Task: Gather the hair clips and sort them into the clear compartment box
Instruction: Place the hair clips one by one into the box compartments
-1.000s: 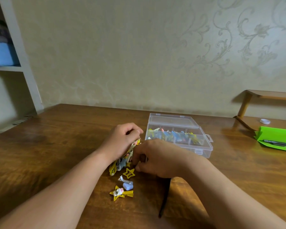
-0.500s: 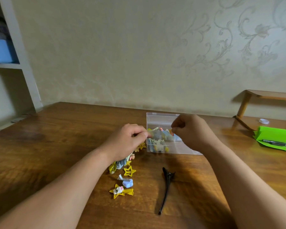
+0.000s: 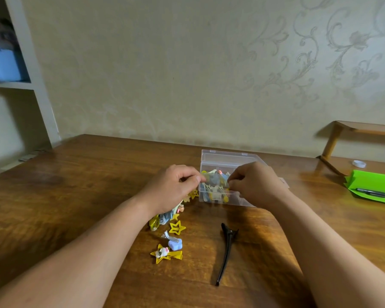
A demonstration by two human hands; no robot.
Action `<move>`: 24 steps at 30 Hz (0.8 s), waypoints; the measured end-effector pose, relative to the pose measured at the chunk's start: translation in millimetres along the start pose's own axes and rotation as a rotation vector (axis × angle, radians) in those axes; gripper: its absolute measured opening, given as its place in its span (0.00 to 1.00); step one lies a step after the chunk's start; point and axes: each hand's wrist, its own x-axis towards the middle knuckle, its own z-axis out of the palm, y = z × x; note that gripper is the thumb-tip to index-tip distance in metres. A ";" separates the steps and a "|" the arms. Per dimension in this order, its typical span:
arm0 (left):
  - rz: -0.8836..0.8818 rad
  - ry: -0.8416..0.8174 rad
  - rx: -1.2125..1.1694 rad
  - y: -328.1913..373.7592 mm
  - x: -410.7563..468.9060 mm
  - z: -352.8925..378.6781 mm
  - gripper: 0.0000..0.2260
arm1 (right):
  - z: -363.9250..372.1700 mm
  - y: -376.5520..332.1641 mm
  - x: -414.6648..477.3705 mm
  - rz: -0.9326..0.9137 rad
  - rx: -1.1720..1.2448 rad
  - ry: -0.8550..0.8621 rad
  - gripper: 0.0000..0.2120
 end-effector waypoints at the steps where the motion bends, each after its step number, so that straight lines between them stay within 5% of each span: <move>1: -0.002 0.003 -0.004 0.4 -0.3 -0.1 0.13 | 0.3 0.3 0.0 -0.009 0.009 0.006 0.08; 8: -0.067 0.109 -0.124 1.2 0.4 -3.5 0.12 | -14.8 -24.5 -10.6 -0.241 0.121 0.126 0.06; 16: -0.173 0.214 -0.222 -10.4 7.4 -1.6 0.11 | -9.0 -79.9 -50.6 -0.537 0.066 -0.516 0.10; 24: -0.164 0.202 -0.196 -12.0 7.5 0.2 0.10 | 18.4 -90.0 -59.7 -0.585 -0.092 -0.531 0.06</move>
